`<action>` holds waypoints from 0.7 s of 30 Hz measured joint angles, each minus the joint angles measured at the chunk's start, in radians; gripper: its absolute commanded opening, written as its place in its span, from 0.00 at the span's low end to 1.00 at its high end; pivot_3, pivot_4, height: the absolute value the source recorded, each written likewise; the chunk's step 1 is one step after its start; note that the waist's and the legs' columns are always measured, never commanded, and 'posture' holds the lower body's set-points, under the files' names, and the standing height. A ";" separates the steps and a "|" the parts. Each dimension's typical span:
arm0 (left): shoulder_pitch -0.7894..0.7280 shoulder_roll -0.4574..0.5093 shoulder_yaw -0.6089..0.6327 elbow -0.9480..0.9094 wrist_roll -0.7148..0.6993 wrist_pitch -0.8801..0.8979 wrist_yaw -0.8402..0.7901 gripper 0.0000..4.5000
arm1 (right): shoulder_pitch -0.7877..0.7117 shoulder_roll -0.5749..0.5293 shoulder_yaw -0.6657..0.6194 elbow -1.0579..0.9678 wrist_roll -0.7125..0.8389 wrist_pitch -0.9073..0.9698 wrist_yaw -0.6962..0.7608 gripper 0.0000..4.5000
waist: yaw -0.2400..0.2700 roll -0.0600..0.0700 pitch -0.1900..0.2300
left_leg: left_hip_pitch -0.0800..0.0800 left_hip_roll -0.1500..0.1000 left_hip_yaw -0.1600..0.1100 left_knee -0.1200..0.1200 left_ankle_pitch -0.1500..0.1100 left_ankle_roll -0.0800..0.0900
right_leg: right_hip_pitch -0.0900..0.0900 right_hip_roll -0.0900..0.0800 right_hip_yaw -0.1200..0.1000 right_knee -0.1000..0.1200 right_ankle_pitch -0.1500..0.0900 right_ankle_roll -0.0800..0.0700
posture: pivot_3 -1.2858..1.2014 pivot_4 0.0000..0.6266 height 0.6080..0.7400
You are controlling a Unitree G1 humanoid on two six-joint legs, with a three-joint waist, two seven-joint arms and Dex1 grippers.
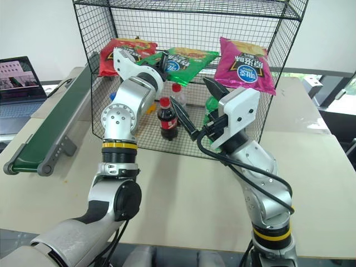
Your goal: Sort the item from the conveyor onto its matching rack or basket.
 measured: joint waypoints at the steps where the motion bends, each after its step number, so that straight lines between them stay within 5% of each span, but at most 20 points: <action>1: 0.000 0.000 -0.001 -0.008 -0.016 0.017 -0.002 0.25 | 0.000 0.000 0.000 0.000 0.000 0.000 0.000 1.00 | -0.001 0.000 0.000 | 0.000 0.000 0.000 0.000 0.000 0.000 | 0.000 0.000 0.000 0.000 0.000 0.000 | 0.52 0.24 1.00; 9: 0.030 0.005 -0.018 -0.122 -0.096 0.164 -0.011 0.99 | -0.002 0.006 0.000 0.004 0.001 0.000 0.005 1.00 | -0.003 0.000 0.000 | 0.001 0.000 0.000 0.000 0.000 0.000 | 0.000 0.000 0.000 0.001 0.000 0.000 | 0.52 0.24 1.00; 16: 0.141 0.043 -0.022 -0.226 -0.158 0.301 -0.007 0.99 | -0.008 0.010 0.000 0.036 0.005 -0.001 0.020 1.00 | -0.005 0.001 0.000 | 0.001 0.000 -0.001 0.001 0.000 0.000 | 0.001 0.000 0.000 0.002 0.000 0.000 | 0.52 0.24 1.00; 21: 0.225 0.157 -0.022 -0.266 -0.226 0.439 -0.047 0.99 | -0.020 0.011 -0.001 0.043 0.016 -0.003 0.037 1.00 | -0.015 0.001 0.000 | 0.001 0.000 -0.002 0.000 0.000 0.000 | 0.000 0.000 0.000 0.003 0.000 0.000 | 0.52 0.24 1.00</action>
